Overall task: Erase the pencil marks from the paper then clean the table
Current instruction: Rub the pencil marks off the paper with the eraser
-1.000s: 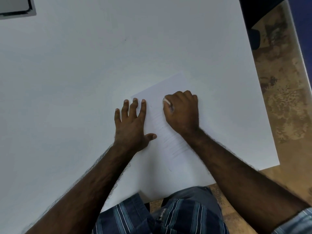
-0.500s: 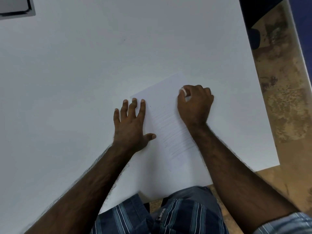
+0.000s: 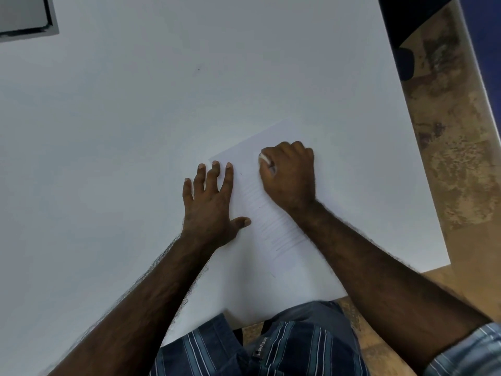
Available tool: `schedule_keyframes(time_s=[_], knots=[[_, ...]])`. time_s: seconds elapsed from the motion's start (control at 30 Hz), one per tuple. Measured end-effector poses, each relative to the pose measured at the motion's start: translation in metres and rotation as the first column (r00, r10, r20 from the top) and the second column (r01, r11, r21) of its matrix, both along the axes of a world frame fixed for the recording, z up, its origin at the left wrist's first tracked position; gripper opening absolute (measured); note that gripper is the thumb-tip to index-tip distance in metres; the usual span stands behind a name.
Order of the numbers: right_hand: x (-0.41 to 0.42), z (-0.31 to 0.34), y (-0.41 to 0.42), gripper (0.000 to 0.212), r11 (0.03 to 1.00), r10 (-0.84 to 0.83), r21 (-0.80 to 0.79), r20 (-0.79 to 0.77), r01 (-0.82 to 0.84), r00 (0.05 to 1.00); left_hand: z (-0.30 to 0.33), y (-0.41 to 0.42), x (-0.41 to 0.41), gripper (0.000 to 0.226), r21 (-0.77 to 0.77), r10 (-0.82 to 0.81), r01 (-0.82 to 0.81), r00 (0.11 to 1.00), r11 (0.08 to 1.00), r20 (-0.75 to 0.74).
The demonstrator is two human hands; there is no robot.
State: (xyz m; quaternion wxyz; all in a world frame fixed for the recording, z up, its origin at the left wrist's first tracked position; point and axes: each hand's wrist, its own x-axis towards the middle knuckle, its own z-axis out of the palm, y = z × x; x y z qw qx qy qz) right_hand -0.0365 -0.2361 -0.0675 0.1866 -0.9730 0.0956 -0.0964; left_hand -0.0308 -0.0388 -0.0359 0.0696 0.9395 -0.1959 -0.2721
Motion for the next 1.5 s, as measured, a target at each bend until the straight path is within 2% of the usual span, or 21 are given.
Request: schedule_keyframes(time_s=[0.07, 0.17, 0.2, 0.23, 0.37, 0.4, 0.47, 0.57, 0.67, 0.73, 0.83, 1.07, 1.13, 1.27, 1.3, 1.4, 1.43, 1.5], knots=[[0.002, 0.001, -0.01, 0.012, 1.0, -0.018, -0.022, -0.008, 0.018, 1.0, 0.0, 0.0, 0.0, 0.122, -0.008, 0.001, -0.001, 1.0, 1.0, 0.003], [0.012, 0.005, -0.029, 0.007, 0.965, -0.262, 0.026, 0.029, 0.262, 0.965, 0.0, 0.0, 0.001, 0.123, -0.016, 0.003, -0.003, 1.0, 1.0, -0.005], [0.014, 0.005, -0.029, 0.007, 0.955, -0.295, 0.053, 0.034, 0.293, 0.955, 0.0, 0.0, 0.001, 0.123, -0.015, 0.002, -0.002, 1.0, 1.0, -0.008], [0.015, 0.005, -0.024, 0.008, 0.959, -0.279, 0.065, 0.034, 0.277, 0.96, 0.0, 0.0, 0.001, 0.123, -0.013, 0.002, -0.002, 1.0, 1.0, -0.007], [0.005, 0.003, -0.006, 0.012, 0.999, -0.016, 0.028, 0.0, 0.016, 1.0, 0.0, 0.0, 0.001, 0.123, -0.015, -0.001, 0.001, 1.0, 1.0, -0.002], [0.007, 0.005, -0.011, 0.012, 0.999, -0.027, 0.027, -0.005, 0.027, 1.0, 0.0, 0.0, 0.001, 0.123, -0.025, 0.001, -0.001, 1.0, 1.0, 0.002], [0.014, 0.007, -0.024, 0.01, 0.986, -0.158, 0.046, 0.0, 0.158, 0.987, -0.003, 0.001, 0.001, 0.123, -0.048, 0.011, -0.011, 1.0, 0.999, 0.006], [0.023, 0.009, -0.038, 0.011, 0.942, -0.299, 0.155, -0.019, 0.298, 0.954, -0.006, 0.005, -0.001, 0.122, -0.073, 0.026, -0.025, 1.0, 0.997, 0.004], [0.009, 0.016, -0.022, 0.006, 0.955, -0.189, 0.233, 0.011, 0.181, 0.982, -0.009, 0.008, -0.005, 0.123, -0.133, 0.055, -0.051, 0.998, 0.99, 0.025], [-0.01, 0.019, -0.005, 0.003, 0.968, -0.007, 0.251, 0.01, 0.004, 1.0, -0.011, 0.011, -0.006, 0.124, -0.155, 0.061, -0.054, 0.997, 0.986, 0.042], [-0.041, 0.013, 0.021, 0.014, 0.951, 0.219, 0.242, -0.094, -0.191, 0.971, -0.016, 0.014, -0.007, 0.126, -0.162, 0.046, -0.038, 0.998, 0.986, 0.043], [-0.054, 0.005, 0.026, 0.016, 0.907, 0.416, 0.128, -0.111, -0.402, 0.903, -0.018, 0.017, -0.01, 0.135, -0.175, 0.033, -0.023, 0.998, 0.984, 0.051], [-0.043, 0.008, 0.018, 0.014, 0.91, 0.415, 0.047, -0.1, -0.412, 0.904, -0.019, 0.017, -0.009, 0.137, -0.162, 0.028, -0.022, 0.999, 0.987, 0.034], [-0.022, 0.007, 0.003, 0.01, 0.991, 0.133, 0.035, -0.05, -0.132, 0.99, -0.019, 0.017, -0.009, 0.138, -0.174, 0.034, -0.029, 0.999, 0.984, 0.027], [-0.024, 0.006, 0.007, 0.011, 0.987, 0.154, 0.048, -0.05, -0.151, 0.987, -0.019, 0.017, -0.01, 0.138, -0.171, 0.032, -0.027, 0.999, 0.985, 0.027], [-0.043, 0.003, 0.029, 0.017, 0.908, 0.419, 0.061, -0.085, -0.415, 0.904, -0.02, 0.017, -0.011, 0.137, -0.159, 0.03, -0.023, 0.998, 0.987, 0.046], [-0.046, 0.002, 0.03, 0.019, 0.893, 0.449, 0.056, -0.091, -0.446, 0.889, -0.02, 0.017, -0.011, 0.137, -0.157, 0.031, -0.023, 0.998, 0.987, 0.048], [-0.04, 0.001, 0.024, 0.018, 0.936, 0.351, 0.037, -0.084, -0.349, 0.933, -0.02, 0.017, -0.01, 0.138, -0.149, 0.026, -0.02, 0.999, 0.989, 0.037]])
